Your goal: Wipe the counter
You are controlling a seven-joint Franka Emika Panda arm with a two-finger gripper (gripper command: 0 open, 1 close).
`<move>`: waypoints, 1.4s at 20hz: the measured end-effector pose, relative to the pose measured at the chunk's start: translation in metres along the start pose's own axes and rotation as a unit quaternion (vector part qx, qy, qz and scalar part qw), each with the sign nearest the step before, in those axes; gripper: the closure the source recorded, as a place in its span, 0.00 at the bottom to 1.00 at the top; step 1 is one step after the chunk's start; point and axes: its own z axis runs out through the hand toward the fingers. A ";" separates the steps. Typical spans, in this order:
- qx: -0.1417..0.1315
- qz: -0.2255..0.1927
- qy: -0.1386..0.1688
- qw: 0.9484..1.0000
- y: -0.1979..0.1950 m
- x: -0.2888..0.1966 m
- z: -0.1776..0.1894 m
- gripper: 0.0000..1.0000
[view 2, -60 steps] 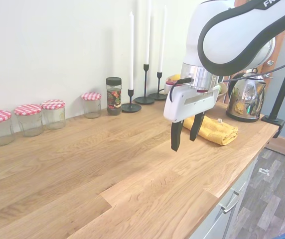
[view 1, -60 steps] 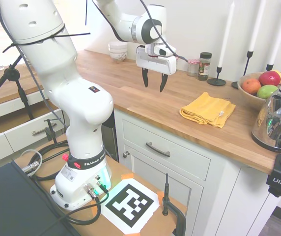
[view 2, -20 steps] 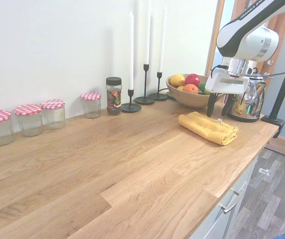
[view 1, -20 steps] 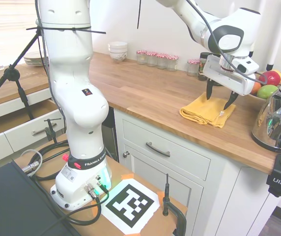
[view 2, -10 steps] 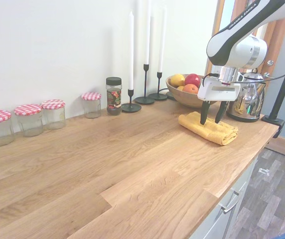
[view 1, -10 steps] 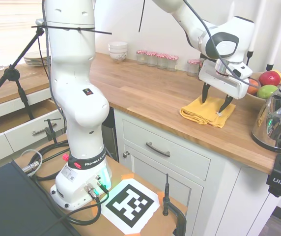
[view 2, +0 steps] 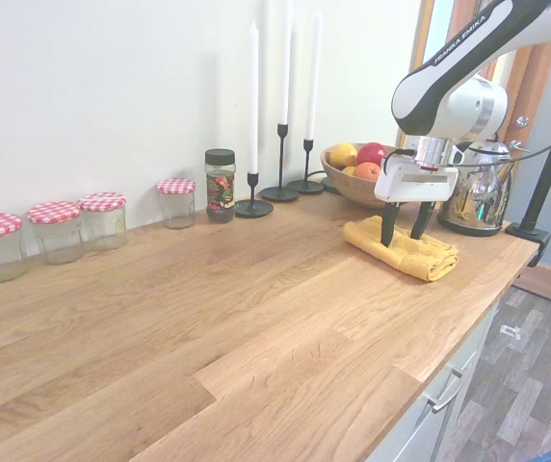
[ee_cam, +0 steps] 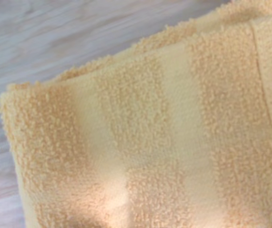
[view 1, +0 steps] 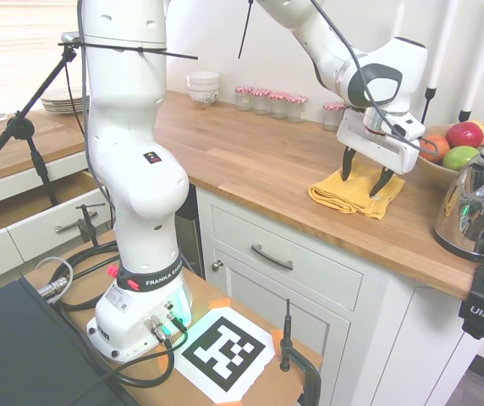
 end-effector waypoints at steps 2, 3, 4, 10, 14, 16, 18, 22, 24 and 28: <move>0.002 0.001 -0.001 1.000 -0.001 -0.001 0.000 1.00; 0.002 0.001 -0.001 1.000 -0.001 -0.001 0.000 1.00; 0.002 0.001 -0.001 1.000 -0.001 -0.001 0.001 1.00; 0.004 0.002 0.003 1.000 0.000 -0.001 0.002 1.00; 0.007 0.000 0.006 1.000 -0.003 -0.003 0.003 1.00; 0.009 -0.001 0.011 1.000 -0.004 -0.005 0.004 1.00; 0.012 -0.001 0.017 1.000 -0.007 -0.008 0.005 1.00; 0.020 -0.005 0.031 0.999 -0.012 -0.014 0.007 1.00; 0.021 -0.007 0.034 0.999 -0.013 -0.017 0.007 1.00; 0.024 -0.007 0.037 0.999 -0.015 -0.020 0.006 1.00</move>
